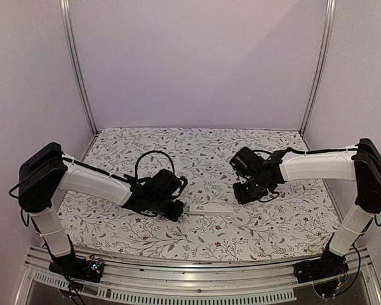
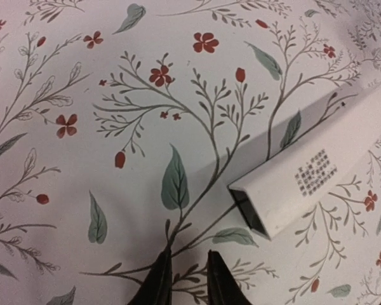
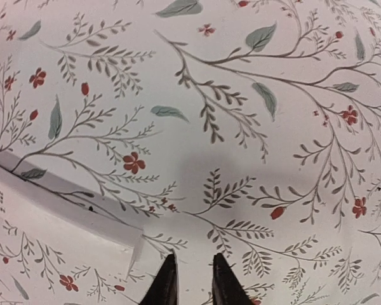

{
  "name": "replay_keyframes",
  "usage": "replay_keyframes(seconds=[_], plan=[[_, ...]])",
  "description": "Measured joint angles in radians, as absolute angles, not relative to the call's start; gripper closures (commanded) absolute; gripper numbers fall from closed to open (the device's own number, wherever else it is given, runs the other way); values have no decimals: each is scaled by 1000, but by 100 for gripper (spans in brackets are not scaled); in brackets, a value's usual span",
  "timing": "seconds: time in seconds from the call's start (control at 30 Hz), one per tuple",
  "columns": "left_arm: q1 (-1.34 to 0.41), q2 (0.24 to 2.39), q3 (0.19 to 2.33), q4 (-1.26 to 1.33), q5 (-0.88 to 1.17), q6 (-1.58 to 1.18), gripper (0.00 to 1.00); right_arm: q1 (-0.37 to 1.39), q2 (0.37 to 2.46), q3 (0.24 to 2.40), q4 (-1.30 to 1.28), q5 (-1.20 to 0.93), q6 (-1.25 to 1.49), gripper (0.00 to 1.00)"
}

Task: Load the batteries into the remote control
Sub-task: Load the battery cover onto the remote control without the battery cover, then pick up the remote control from the center of the board.

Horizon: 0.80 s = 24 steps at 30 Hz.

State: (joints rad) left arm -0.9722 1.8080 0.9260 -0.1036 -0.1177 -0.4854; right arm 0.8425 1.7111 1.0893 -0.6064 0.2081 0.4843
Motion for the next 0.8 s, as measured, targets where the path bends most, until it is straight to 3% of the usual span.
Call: replay_keyframes(seconds=[0.07, 0.13, 0.23, 0.3, 0.47, 0.8], plan=[[-970, 1766, 907, -121, -144, -491, 51, 839, 1691, 1108, -596, 208, 414, 21], [-966, 1713, 888, -130, -177, -489, 31, 846, 1679, 1114, -548, 165, 307, 2], [-962, 1599, 849, -119, -233, -486, 10, 890, 1674, 1114, -458, 41, 114, 1], [-960, 1510, 813, -96, -274, -487, 5, 927, 1675, 1113, -397, -49, -21, 1], [-953, 1327, 716, -17, -361, -487, 3, 966, 1744, 1159, -305, -232, -288, 3], [-943, 1230, 654, 19, -427, -486, 3, 961, 2054, 1391, -390, -248, -470, 19]])
